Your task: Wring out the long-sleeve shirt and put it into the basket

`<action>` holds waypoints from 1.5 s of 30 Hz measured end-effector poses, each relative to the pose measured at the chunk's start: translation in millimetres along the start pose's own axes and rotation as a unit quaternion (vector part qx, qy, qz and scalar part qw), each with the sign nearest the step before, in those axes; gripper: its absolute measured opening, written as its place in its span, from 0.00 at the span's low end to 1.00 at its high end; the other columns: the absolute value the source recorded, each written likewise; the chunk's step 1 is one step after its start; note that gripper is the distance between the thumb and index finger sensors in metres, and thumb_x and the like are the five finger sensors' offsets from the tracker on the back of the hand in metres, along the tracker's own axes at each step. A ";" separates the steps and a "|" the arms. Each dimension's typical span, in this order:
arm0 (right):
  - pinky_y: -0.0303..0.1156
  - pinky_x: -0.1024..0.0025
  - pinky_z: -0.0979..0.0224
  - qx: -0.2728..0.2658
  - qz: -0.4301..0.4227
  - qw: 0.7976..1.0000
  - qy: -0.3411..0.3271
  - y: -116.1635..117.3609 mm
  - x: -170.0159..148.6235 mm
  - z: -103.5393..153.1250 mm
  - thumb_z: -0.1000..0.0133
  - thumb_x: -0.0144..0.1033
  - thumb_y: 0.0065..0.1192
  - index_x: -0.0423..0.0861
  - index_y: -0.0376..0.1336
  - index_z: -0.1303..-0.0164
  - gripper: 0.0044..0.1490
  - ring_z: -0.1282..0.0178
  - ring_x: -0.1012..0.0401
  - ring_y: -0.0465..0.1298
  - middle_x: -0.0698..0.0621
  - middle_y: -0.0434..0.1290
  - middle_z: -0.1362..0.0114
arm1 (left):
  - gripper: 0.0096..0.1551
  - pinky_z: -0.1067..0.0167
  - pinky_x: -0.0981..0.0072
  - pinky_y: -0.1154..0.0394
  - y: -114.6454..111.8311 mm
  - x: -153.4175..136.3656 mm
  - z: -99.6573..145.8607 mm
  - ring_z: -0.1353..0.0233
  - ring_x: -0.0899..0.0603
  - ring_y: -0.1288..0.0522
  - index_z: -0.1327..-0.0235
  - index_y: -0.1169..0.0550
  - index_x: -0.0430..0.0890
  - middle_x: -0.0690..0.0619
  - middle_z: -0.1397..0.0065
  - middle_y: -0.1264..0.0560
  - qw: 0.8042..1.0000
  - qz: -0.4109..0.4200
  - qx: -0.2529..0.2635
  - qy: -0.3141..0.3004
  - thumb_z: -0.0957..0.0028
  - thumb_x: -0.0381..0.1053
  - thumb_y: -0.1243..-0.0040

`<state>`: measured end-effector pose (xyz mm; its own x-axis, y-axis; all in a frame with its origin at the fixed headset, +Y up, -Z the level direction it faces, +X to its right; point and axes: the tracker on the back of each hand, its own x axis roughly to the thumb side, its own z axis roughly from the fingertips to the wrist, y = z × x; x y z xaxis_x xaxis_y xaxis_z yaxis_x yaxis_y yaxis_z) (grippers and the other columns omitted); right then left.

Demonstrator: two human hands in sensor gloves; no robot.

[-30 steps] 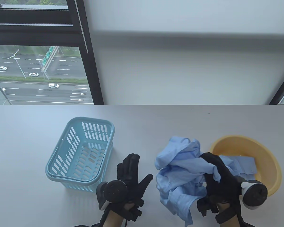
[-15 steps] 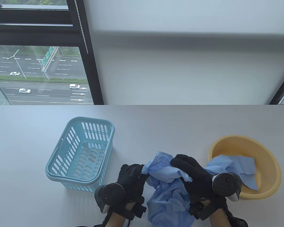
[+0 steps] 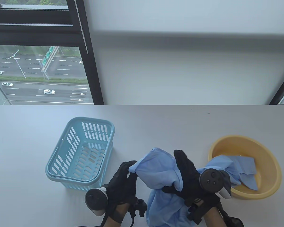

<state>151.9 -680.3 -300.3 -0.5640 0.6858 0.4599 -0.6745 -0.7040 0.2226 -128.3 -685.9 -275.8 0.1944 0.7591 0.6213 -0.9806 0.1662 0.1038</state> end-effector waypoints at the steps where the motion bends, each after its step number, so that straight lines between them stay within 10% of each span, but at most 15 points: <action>1: 0.47 0.37 0.16 -0.022 0.017 1.000 0.001 4.1 2.9 -1.9 0.43 0.67 0.72 0.55 0.42 0.11 0.60 0.20 0.49 0.65 0.55 0.62 0.17 | 0.23 0.27 0.39 0.38 -3.1 2.2 0.2 0.31 0.40 0.22 0.35 0.23 0.51 0.54 0.41 0.15 1.000 -0.007 -0.013 -0.007 0.36 0.62 0.42; 4: 0.57 0.44 0.18 -0.087 0.006 0.996 -0.010 3.1 7.0 -2.8 0.37 0.55 0.65 0.58 0.65 0.29 0.27 0.35 0.58 0.76 0.62 0.76 0.36 | 0.24 0.26 0.38 0.39 -8.9 2.3 1.3 0.26 0.38 0.27 0.31 0.25 0.53 0.52 0.32 0.19 0.998 -0.037 -0.040 -0.017 0.34 0.63 0.45; 10: 0.54 0.44 0.16 -0.119 -0.096 0.988 -0.018 -23.8 12.1 -2.3 0.34 0.56 0.61 0.60 0.64 0.28 0.25 0.26 0.56 0.71 0.64 0.75 0.34 | 0.63 0.26 0.34 0.58 -21.0 -16.7 0.7 0.17 0.28 0.55 0.16 0.57 0.42 0.37 0.12 0.56 0.986 0.004 -0.165 0.037 0.39 0.78 0.42; 16: 0.50 0.43 0.15 -0.069 -0.110 0.990 -0.059 -20.4 42.5 -10.3 0.33 0.59 0.60 0.63 0.64 0.28 0.24 0.18 0.54 0.64 0.65 0.73 0.30 | 0.74 0.28 0.33 0.61 -47.2 -26.5 3.9 0.18 0.26 0.59 0.21 0.66 0.41 0.36 0.13 0.60 0.961 -0.001 -0.272 0.054 0.45 0.78 0.33; 22: 0.46 0.41 0.14 -0.067 -0.009 0.994 -0.086 -5.2 57.7 -7.5 0.37 0.65 0.63 0.61 0.54 0.17 0.41 0.14 0.48 0.53 0.56 0.57 0.13 | 0.31 0.28 0.35 0.38 -36.8 -25.0 2.1 0.32 0.40 0.20 0.31 0.25 0.49 0.54 0.39 0.15 0.991 -0.010 -0.119 0.068 0.41 0.61 0.30; 30: 0.46 0.37 0.16 -0.110 -0.015 0.990 -0.084 -10.6 -1.7 3.8 0.44 0.73 0.69 0.55 0.42 0.10 0.62 0.13 0.42 0.51 0.46 0.47 0.09 | 0.27 0.29 0.36 0.36 9.0 -21.3 -16.8 0.33 0.41 0.20 0.32 0.25 0.50 0.55 0.40 0.15 0.991 0.099 0.002 0.087 0.39 0.60 0.32; 45: 0.38 0.33 0.18 0.000 -0.176 0.982 -0.066 19.3 -13.0 -3.8 0.47 0.82 0.66 0.52 0.18 0.17 0.82 0.15 0.31 0.44 0.40 0.27 0.10 | 0.27 0.27 0.39 0.34 2.7 51.9 -80.5 0.32 0.43 0.19 0.30 0.26 0.52 0.58 0.39 0.16 0.993 0.116 -0.026 -0.017 0.37 0.61 0.33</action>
<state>144.3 -702.2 -305.3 -0.2297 0.8566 0.4621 -0.8163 -0.4281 0.3877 -118.9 -595.4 -305.8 -0.0380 0.7597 0.6492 -0.9962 0.0219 -0.0839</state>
